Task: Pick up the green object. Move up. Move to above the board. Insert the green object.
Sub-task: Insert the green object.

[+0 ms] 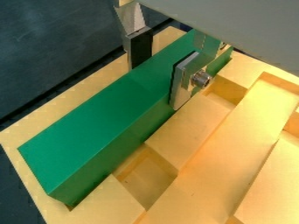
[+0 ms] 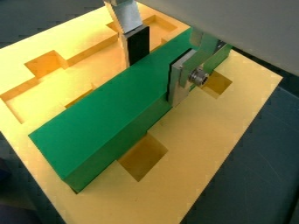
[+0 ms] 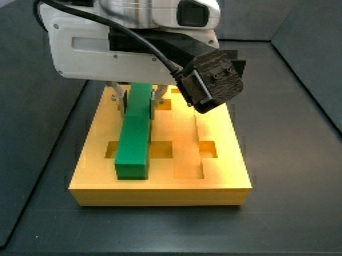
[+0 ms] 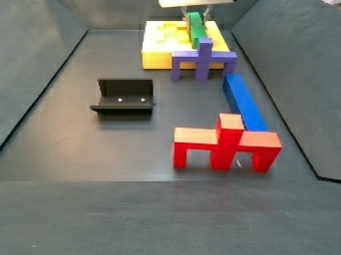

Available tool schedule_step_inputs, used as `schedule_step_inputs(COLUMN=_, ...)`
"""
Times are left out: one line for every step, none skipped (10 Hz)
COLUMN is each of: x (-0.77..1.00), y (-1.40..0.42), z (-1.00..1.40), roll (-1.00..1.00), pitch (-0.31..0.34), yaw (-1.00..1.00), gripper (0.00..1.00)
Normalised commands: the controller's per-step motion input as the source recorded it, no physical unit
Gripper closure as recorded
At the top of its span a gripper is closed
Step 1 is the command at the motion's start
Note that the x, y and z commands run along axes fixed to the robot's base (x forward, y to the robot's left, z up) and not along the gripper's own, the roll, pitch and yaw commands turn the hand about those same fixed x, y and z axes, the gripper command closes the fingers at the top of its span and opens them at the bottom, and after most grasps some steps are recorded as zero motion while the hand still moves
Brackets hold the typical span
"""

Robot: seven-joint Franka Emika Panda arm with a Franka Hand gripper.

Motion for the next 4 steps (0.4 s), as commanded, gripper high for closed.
schedule_step_inputs(x=0.00, y=0.00, z=-0.32, roll=0.00, pitch=-0.067, yaw=0.02, gripper=1.00)
schedule_step_inputs(x=0.03, y=0.05, z=-0.58, roll=-0.03, pitch=-0.134, yaw=0.00, gripper=1.00)
schedule_step_inputs(x=0.00, y=0.00, z=-0.48, roll=0.00, pitch=-0.110, yaw=0.00, gripper=1.00)
schedule_step_inputs(x=0.00, y=0.00, z=0.00, roll=0.00, pitch=0.000, yaw=0.00, gripper=1.00)
